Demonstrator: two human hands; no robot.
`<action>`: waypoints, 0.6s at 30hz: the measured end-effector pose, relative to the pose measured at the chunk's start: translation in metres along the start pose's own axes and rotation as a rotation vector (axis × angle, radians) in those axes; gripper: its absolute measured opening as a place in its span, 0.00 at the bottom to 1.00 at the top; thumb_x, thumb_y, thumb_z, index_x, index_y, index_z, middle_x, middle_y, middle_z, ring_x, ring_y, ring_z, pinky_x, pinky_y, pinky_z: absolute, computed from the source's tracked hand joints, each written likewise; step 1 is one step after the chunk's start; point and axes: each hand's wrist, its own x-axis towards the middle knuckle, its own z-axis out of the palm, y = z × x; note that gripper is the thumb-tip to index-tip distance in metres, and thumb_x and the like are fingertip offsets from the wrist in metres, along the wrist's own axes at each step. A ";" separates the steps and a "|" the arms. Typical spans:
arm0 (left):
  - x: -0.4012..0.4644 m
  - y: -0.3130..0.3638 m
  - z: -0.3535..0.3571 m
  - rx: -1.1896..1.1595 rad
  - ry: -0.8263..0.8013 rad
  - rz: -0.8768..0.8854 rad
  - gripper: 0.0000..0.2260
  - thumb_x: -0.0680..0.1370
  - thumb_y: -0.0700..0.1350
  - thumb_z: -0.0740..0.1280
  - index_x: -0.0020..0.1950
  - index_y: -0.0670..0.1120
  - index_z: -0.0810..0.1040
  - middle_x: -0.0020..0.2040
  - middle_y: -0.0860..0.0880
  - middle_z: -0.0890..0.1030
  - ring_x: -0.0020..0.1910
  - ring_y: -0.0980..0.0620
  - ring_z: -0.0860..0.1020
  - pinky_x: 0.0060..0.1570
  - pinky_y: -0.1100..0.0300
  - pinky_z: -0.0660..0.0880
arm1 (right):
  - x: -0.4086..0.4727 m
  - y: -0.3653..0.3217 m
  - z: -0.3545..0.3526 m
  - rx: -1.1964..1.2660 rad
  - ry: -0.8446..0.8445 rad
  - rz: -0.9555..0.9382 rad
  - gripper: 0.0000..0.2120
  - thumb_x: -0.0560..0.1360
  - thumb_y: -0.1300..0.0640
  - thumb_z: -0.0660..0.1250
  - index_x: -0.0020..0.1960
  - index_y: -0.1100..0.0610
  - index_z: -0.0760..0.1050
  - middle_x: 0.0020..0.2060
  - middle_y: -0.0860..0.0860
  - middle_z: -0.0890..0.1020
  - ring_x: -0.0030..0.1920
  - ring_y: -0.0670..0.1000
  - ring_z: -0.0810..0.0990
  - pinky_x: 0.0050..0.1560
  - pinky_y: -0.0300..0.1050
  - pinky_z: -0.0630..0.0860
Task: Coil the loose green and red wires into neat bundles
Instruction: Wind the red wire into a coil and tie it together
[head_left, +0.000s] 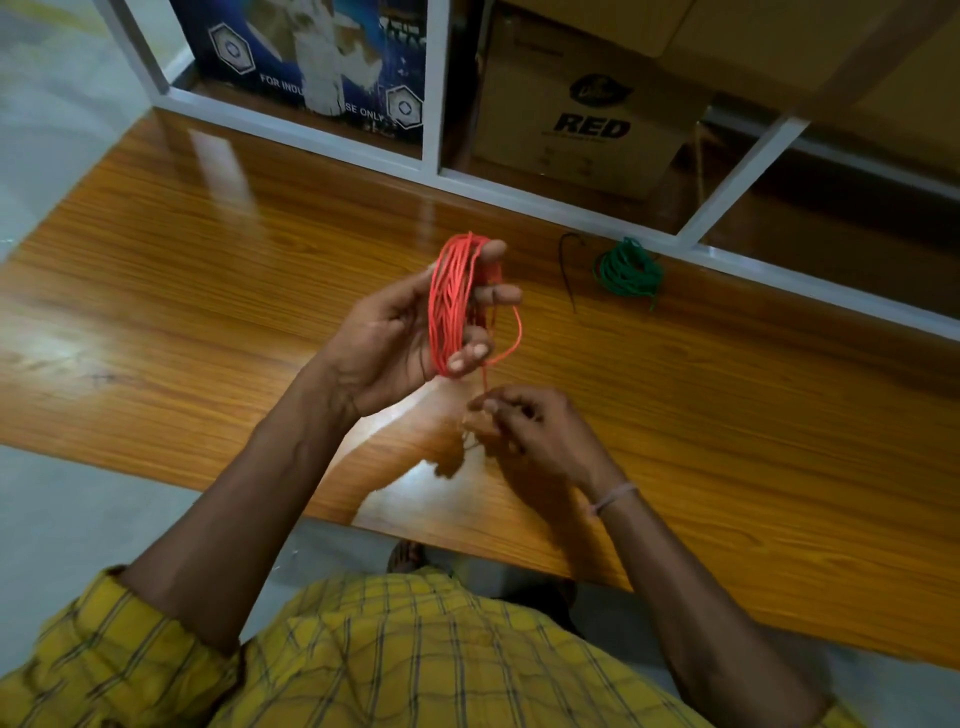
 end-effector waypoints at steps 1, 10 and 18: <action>0.003 0.001 -0.001 0.036 0.075 0.013 0.24 0.89 0.50 0.47 0.84 0.43 0.63 0.67 0.37 0.78 0.41 0.47 0.83 0.38 0.59 0.79 | -0.009 -0.004 0.007 -0.011 -0.063 0.009 0.11 0.85 0.63 0.64 0.54 0.61 0.86 0.31 0.44 0.81 0.27 0.38 0.75 0.31 0.30 0.70; 0.011 -0.022 -0.006 0.818 0.352 -0.054 0.20 0.90 0.51 0.54 0.83 0.52 0.60 0.71 0.44 0.75 0.53 0.42 0.88 0.53 0.46 0.84 | -0.020 -0.048 0.004 -0.713 -0.208 -0.194 0.17 0.83 0.51 0.67 0.36 0.51 0.75 0.29 0.48 0.75 0.28 0.46 0.71 0.33 0.50 0.67; 0.004 -0.019 -0.009 1.063 0.257 -0.219 0.26 0.85 0.63 0.57 0.84 0.61 0.60 0.77 0.48 0.73 0.69 0.43 0.80 0.71 0.42 0.75 | -0.008 -0.067 -0.043 -0.677 0.150 -0.412 0.08 0.79 0.47 0.71 0.45 0.45 0.73 0.38 0.41 0.70 0.38 0.45 0.69 0.36 0.44 0.63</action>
